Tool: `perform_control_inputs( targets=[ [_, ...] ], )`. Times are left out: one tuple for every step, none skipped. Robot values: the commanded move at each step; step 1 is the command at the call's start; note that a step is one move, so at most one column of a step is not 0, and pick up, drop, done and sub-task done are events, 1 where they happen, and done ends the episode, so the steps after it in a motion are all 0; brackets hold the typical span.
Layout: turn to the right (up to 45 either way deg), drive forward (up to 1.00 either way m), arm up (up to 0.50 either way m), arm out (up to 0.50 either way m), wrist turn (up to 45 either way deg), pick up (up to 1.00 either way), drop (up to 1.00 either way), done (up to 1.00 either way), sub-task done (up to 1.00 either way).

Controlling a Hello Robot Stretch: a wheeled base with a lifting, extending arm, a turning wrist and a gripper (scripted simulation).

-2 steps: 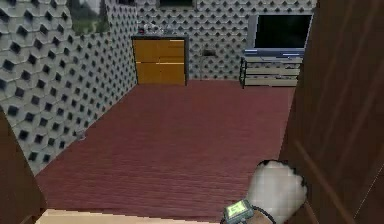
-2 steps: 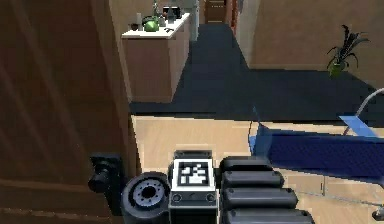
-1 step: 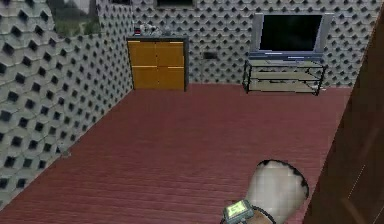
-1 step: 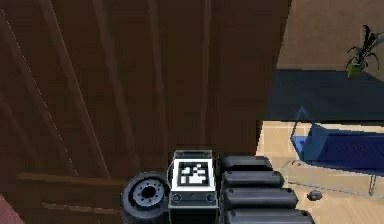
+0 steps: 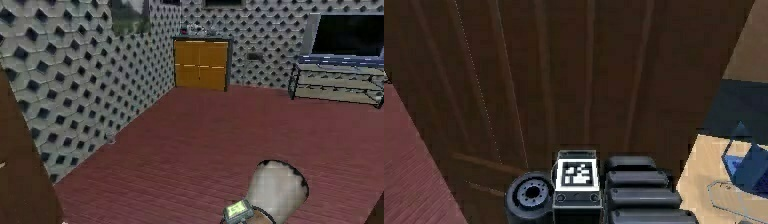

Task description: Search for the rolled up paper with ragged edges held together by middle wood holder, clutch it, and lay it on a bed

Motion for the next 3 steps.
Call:
perform_control_inputs(
  targets=[
    [0.0, 0.9, 0.0, 0.0, 0.0, 0.0, 0.0, 0.0, 0.0],
    [45.0, 0.0, 0.0, 0.0, 0.0, 0.0, 0.0, 0.0, 0.0],
    [15.0, 0.0, 0.0, 0.0, 0.0, 0.0, 0.0, 0.0, 0.0]
  ],
)
